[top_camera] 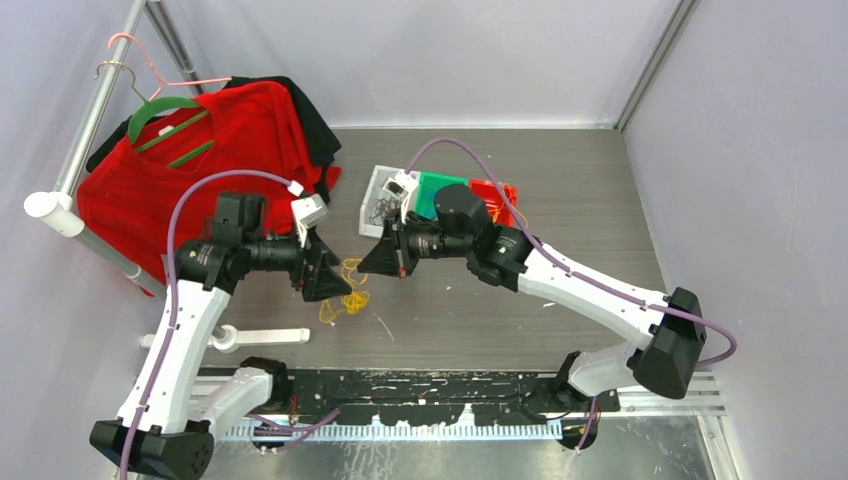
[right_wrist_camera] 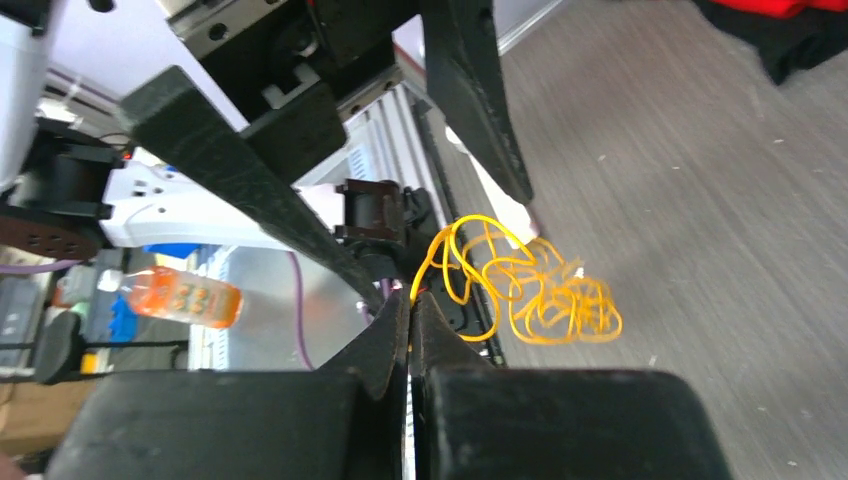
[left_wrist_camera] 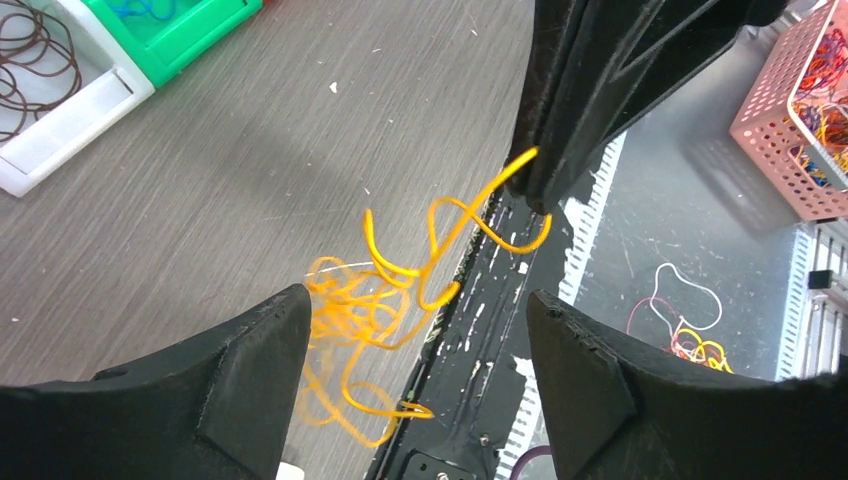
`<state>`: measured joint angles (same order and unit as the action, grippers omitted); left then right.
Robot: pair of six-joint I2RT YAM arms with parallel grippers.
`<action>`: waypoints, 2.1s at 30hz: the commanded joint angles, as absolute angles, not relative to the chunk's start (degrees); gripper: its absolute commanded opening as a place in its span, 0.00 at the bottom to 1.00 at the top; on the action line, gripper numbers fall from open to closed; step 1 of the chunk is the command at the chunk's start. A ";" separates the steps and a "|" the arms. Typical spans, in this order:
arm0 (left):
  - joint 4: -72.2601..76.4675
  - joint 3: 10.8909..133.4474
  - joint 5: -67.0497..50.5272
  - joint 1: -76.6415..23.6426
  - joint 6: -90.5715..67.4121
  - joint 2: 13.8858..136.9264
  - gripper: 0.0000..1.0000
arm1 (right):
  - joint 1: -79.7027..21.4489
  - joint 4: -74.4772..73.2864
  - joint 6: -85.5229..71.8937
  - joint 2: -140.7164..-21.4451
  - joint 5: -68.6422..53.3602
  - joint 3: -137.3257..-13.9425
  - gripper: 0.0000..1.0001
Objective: Untangle the cables
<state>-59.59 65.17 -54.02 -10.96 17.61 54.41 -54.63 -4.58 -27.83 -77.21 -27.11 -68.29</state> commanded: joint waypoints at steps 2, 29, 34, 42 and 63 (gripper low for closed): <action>-57.48 65.58 -56.69 -10.81 19.78 53.25 0.73 | -54.58 0.86 -32.41 -78.67 -34.44 -72.74 0.01; -63.81 75.20 -48.94 -10.79 23.90 52.69 0.00 | -52.29 -12.03 -25.78 -76.04 -32.52 -73.36 0.01; -63.60 76.53 -49.90 -10.73 22.19 53.14 0.00 | -52.28 -12.74 -25.05 -76.43 -31.54 -73.18 0.01; -62.93 76.41 -48.44 -10.78 20.39 53.03 0.00 | -52.28 -15.74 -21.42 -77.24 -22.46 -73.58 0.01; -62.61 68.84 -57.79 -10.80 18.03 53.71 0.96 | -52.21 -8.37 -35.14 -85.68 -37.23 -83.24 0.01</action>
